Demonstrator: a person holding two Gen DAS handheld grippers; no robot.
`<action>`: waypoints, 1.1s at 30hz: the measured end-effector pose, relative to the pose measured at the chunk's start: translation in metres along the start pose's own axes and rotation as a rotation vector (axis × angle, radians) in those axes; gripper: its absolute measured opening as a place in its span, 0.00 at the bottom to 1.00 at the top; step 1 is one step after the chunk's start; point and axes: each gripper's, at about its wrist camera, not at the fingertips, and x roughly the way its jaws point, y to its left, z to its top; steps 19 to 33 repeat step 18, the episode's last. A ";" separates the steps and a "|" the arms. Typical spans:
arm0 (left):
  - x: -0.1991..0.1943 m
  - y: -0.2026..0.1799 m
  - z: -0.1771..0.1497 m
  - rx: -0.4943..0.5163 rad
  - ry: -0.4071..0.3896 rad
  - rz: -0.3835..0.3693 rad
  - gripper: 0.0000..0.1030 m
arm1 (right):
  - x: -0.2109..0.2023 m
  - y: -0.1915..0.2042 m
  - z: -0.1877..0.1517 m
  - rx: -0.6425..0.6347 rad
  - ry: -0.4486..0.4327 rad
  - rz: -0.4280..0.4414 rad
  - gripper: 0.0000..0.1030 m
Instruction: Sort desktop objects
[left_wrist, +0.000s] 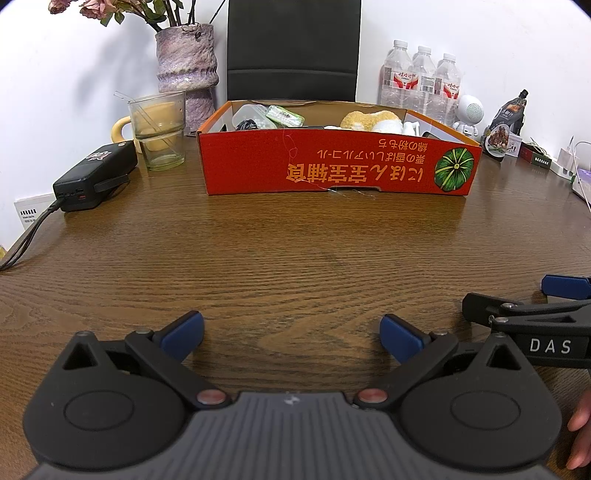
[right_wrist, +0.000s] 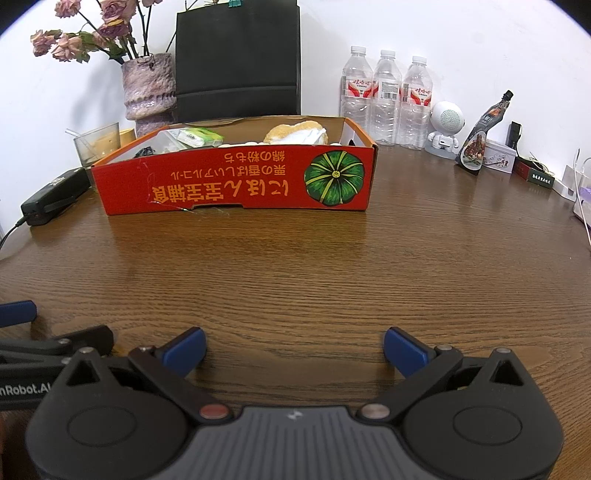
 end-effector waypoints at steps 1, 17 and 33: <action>0.000 0.000 0.000 0.000 0.000 0.000 1.00 | 0.000 0.000 0.000 0.000 0.000 0.000 1.00; 0.005 0.003 0.004 -0.002 0.000 0.005 1.00 | 0.001 -0.001 0.001 -0.001 0.001 0.002 1.00; 0.005 0.003 0.004 -0.002 0.000 0.005 1.00 | 0.001 -0.001 0.001 0.000 0.001 0.001 1.00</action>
